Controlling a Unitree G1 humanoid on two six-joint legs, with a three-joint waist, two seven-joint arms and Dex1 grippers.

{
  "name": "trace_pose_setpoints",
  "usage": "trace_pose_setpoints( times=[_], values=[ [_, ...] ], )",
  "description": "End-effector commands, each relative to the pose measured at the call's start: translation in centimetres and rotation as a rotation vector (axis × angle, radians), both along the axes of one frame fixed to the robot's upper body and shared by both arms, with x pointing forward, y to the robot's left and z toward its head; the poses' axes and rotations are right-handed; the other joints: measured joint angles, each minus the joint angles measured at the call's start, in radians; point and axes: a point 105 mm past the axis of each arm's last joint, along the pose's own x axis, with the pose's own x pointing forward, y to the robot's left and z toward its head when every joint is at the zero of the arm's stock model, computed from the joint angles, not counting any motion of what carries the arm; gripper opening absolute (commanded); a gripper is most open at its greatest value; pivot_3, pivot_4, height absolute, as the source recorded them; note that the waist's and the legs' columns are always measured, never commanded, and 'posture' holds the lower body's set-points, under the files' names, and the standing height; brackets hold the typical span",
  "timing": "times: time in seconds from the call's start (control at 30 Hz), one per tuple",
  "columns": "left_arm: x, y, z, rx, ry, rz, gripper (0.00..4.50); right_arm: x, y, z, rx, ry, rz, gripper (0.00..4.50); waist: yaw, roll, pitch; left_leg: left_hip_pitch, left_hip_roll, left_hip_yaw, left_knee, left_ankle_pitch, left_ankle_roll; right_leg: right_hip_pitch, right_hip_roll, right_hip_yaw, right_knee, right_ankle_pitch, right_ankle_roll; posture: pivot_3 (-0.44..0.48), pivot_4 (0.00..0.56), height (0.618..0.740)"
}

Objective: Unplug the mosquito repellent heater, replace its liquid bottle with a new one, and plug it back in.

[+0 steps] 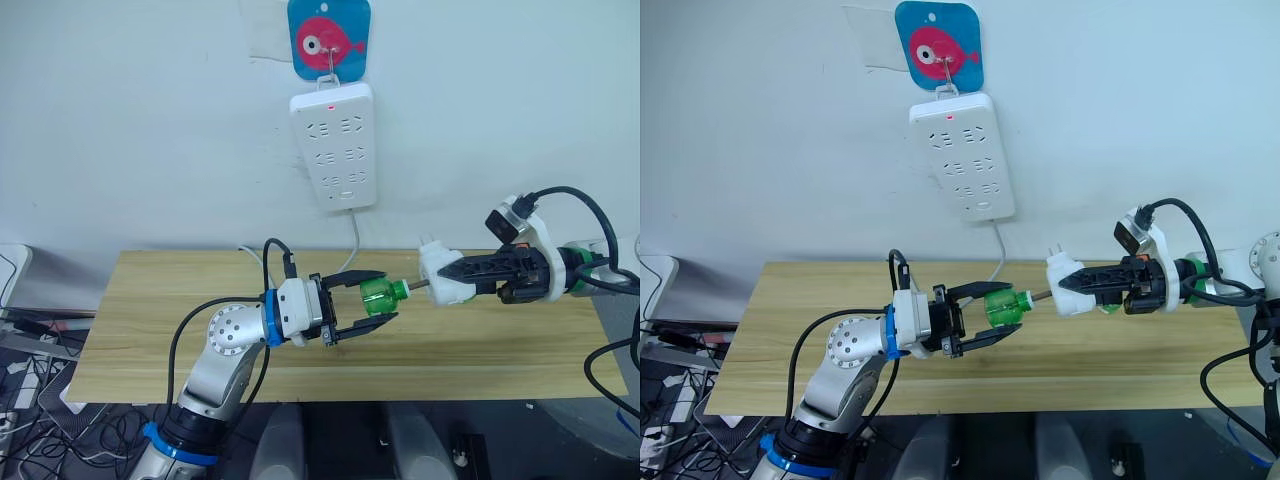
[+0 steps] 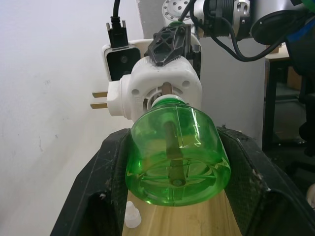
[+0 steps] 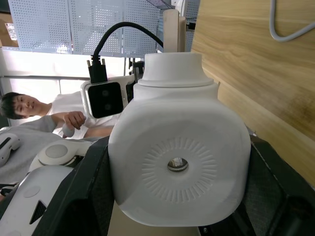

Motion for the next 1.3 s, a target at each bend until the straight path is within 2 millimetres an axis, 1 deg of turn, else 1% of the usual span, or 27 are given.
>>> trace_pose_setpoints(
  times=[0.03, 0.13, 0.27, 0.43, 0.57, 0.9, 1.1, 1.3],
  values=[
    [-0.3, -0.1, 0.3, -0.009, -0.023, -0.009, 2.26, -0.1, -0.4, 1.8, 0.047, -0.035, 0.000, 2.98, 0.000, 0.000, 0.000, 0.000, 0.000, 0.000, 0.000, 0.000, 0.000, 0.000, 0.000, 0.000, 0.000, 0.000, 0.000, -0.048, 0.282, 0.740],
    [-0.5, -0.1, 0.2, -0.007, -0.018, -0.015, 2.26, 0.1, -0.5, 2.0, 0.052, -0.038, -0.004, 2.98, 0.000, 0.000, 0.000, 0.000, 0.000, 0.000, 0.000, 0.000, 0.000, 0.000, 0.000, 0.000, 0.000, 0.000, 0.000, -0.052, 0.283, 0.740],
    [-0.4, -0.2, 0.1, -0.009, -0.015, -0.012, 2.26, -0.6, -0.2, 2.2, 0.060, -0.033, 0.030, 2.98, 0.000, 0.000, 0.000, 0.000, 0.000, 0.000, 0.000, 0.000, 0.000, 0.000, 0.000, 0.000, 0.000, 0.000, 0.000, -0.053, 0.282, 0.740],
    [0.0, -0.1, 0.2, -0.015, -0.011, 0.003, 2.26, -0.9, -0.2, 1.7, 0.044, -0.026, 0.036, 2.98, 0.000, 0.000, 0.000, 0.000, 0.000, 0.000, 0.000, 0.000, 0.000, 0.000, 0.000, 0.000, -0.001, 0.000, 0.000, -0.049, 0.282, 0.740],
    [-0.1, -0.4, 0.4, -0.024, -0.018, -0.004, 2.26, -1.0, 0.0, 1.5, 0.039, -0.028, 0.040, 2.98, 0.000, 0.000, 0.000, 0.000, 0.000, 0.000, 0.000, 0.000, 0.000, 0.000, 0.000, 0.000, -0.001, 0.000, 0.000, -0.049, 0.281, 0.740],
    [-0.2, -0.7, 0.6, -0.024, -0.026, -0.023, 2.26, -0.6, 0.5, 0.9, 0.039, -0.032, 0.033, 2.98, 0.000, 0.000, 0.000, -0.001, 0.000, 0.000, 0.000, 0.000, 0.000, 0.000, 0.000, 0.000, -0.001, 0.000, 0.000, -0.038, 0.278, 0.740],
    [-0.4, -0.8, 0.4, -0.019, -0.022, -0.028, 2.26, -0.9, 0.8, 0.9, 0.044, -0.034, 0.050, 2.98, 0.001, 0.000, 0.000, -0.001, 0.000, 0.000, 0.000, 0.000, 0.000, 0.000, 0.000, 0.000, -0.001, 0.000, 0.000, -0.042, 0.277, 0.740],
    [-0.1, -1.0, 0.2, -0.018, -0.019, -0.027, 2.26, -0.5, 0.9, 1.2, 0.055, -0.037, 0.046, 2.98, 0.000, 0.000, 0.000, -0.001, 0.000, 0.000, 0.000, 0.000, 0.000, 0.000, 0.000, 0.000, -0.001, 0.000, 0.000, -0.052, 0.284, 0.740]
  ],
)
